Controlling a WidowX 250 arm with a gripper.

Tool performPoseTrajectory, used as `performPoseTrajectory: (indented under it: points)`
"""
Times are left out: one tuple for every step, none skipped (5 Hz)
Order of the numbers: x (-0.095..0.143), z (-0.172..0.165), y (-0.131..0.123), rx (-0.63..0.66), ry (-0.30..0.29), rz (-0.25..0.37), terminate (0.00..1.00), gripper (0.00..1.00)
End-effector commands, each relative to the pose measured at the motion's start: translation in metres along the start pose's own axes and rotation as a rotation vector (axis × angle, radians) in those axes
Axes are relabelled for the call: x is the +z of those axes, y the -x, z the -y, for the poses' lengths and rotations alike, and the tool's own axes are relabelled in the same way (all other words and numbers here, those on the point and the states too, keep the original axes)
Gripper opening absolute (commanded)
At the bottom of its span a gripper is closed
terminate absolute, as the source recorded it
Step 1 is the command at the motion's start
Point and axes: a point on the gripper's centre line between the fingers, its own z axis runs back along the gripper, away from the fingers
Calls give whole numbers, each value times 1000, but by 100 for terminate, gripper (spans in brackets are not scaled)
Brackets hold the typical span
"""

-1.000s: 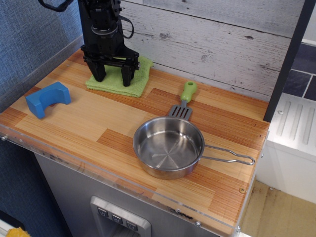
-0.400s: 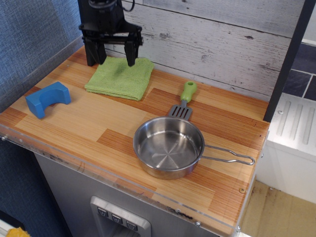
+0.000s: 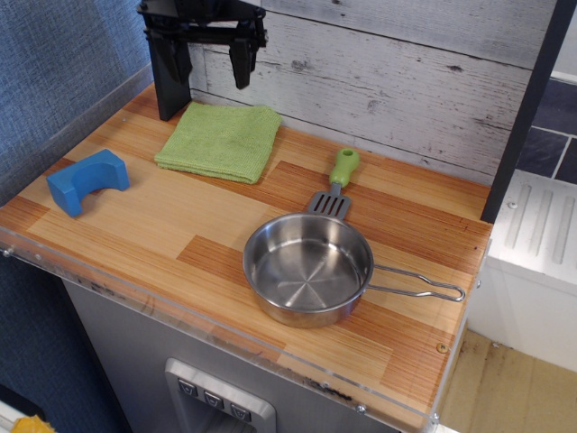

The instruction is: Move green towel to upper left corner of table

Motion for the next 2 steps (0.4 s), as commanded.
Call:
performPoseTrajectory:
  points:
    - [22,0,-3,-1,-4,61,0,100]
    - [22,0,-3,-1,-4,61,100,100]
